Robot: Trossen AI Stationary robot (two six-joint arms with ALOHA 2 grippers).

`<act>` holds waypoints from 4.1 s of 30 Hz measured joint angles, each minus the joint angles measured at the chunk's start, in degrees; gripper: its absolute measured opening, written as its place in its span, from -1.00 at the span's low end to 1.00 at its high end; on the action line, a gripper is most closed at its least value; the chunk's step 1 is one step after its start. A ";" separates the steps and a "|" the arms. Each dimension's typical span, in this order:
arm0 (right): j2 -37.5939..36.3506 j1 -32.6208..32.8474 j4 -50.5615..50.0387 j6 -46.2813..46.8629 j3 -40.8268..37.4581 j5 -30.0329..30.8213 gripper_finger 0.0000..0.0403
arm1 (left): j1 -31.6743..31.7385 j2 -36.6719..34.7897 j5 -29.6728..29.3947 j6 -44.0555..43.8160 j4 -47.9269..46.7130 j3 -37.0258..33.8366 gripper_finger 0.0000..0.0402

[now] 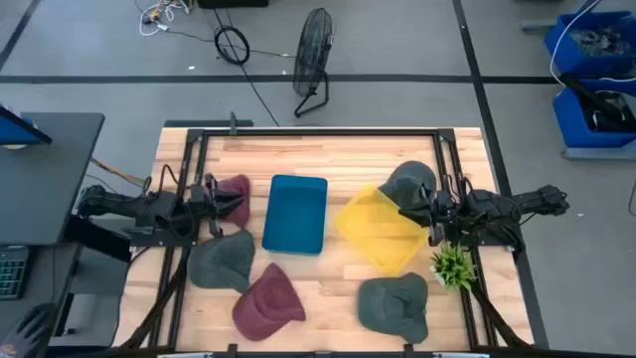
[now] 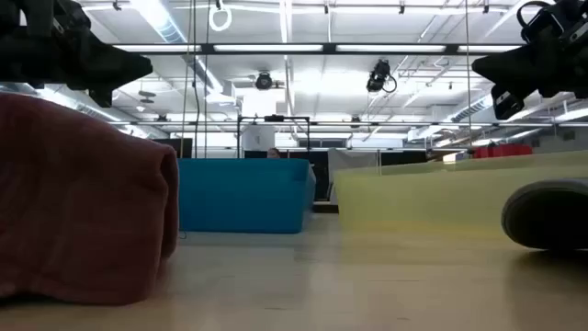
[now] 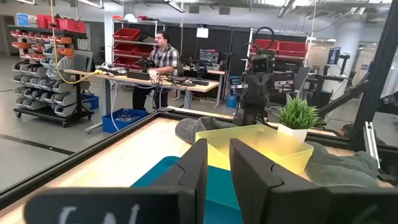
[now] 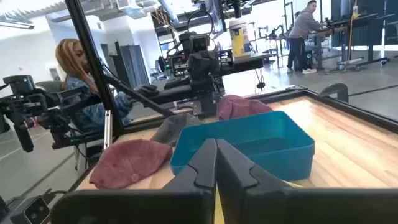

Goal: Pick & Place hat

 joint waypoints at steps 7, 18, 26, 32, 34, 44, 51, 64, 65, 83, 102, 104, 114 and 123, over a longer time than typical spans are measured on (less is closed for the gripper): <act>0.00 0.00 0.00 0.00 0.00 0.02 -0.95 | 0.00 0.00 0.00 0.00 -0.01 0.01 -0.64; 0.02 0.00 0.00 0.00 0.00 0.00 -0.95 | -0.01 0.00 0.01 -0.01 -0.02 0.00 -0.64; 0.00 0.00 0.00 0.00 0.00 0.00 -0.95 | -0.02 0.00 0.01 0.02 -0.02 0.00 -0.64; 0.02 0.00 0.00 0.00 0.02 0.02 -0.95 | -0.02 0.00 0.02 -0.02 -0.01 0.01 -0.64; 0.02 0.00 0.02 0.00 0.02 0.02 -0.95 | -0.02 0.00 0.02 0.04 0.00 0.01 -0.64; 0.00 0.00 0.00 0.00 0.00 0.00 -0.95 | -0.02 0.00 0.00 0.03 0.00 0.01 -0.64; 0.00 0.00 0.00 0.00 0.00 0.02 -0.95 | -0.01 0.00 0.02 0.00 -0.02 0.00 -0.64; 0.02 0.00 0.00 0.00 0.02 0.02 -0.95 | 0.00 0.00 0.02 -0.02 -0.02 0.02 -0.64; 0.01 0.00 0.00 0.00 0.01 0.02 -0.95 | -0.02 0.00 0.02 0.00 0.00 0.02 -0.64; 0.02 0.00 0.00 0.00 0.00 0.02 -0.95 | -0.02 0.00 0.00 -0.02 0.00 0.00 -0.64; 0.00 0.00 0.00 0.00 0.02 0.02 -0.95 | -0.01 0.00 0.01 0.00 -0.01 0.01 -0.64; 0.01 0.00 0.00 0.00 0.01 0.01 -0.95 | 0.00 0.00 0.00 0.03 -0.02 0.00 -0.64; 0.01 0.00 0.00 0.00 0.00 0.02 -0.95 | -0.02 0.00 0.02 0.00 -0.02 0.02 -0.64; 0.02 0.00 0.01 0.00 0.01 0.02 -0.95 | 0.00 0.00 -0.02 4.89 -0.01 0.00 -0.64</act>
